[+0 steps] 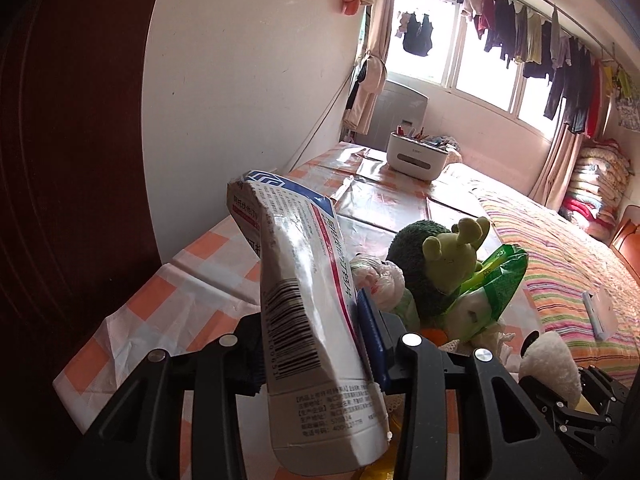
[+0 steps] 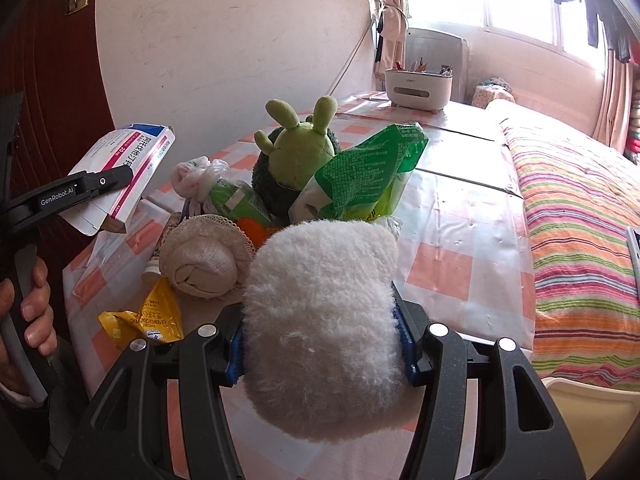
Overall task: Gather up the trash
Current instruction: 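Lift the white fluffy plush with the right gripper while the left gripper grasps the white tube box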
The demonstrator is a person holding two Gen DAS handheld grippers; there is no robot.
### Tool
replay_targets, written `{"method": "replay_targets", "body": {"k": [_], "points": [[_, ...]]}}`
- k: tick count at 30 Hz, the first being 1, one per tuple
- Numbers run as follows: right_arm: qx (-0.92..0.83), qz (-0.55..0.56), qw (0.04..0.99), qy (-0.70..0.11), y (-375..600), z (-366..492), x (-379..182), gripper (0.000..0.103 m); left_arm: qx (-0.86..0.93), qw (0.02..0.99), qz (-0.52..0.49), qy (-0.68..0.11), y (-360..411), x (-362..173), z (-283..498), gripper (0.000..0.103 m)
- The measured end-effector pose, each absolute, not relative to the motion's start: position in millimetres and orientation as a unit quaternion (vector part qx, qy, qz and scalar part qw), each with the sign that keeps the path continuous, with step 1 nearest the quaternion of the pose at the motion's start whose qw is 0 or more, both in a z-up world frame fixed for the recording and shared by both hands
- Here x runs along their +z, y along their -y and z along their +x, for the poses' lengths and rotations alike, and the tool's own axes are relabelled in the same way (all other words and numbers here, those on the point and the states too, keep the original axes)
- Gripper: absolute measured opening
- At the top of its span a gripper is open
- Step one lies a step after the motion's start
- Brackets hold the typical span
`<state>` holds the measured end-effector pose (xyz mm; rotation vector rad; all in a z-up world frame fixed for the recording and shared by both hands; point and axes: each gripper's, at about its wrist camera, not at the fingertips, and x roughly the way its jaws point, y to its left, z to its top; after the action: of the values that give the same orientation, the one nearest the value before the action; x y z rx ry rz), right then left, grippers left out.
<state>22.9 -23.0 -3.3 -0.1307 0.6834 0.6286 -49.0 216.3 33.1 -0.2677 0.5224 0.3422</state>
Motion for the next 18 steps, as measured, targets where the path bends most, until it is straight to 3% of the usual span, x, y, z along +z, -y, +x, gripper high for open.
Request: {"method": "replay_targets", "body": {"k": [18], "points": [[0.232,-0.045,0.917,-0.322,85,17,0,0.056,0.077,0.957,-0.081,-0.267,-130,31,-34,0.038]]}}
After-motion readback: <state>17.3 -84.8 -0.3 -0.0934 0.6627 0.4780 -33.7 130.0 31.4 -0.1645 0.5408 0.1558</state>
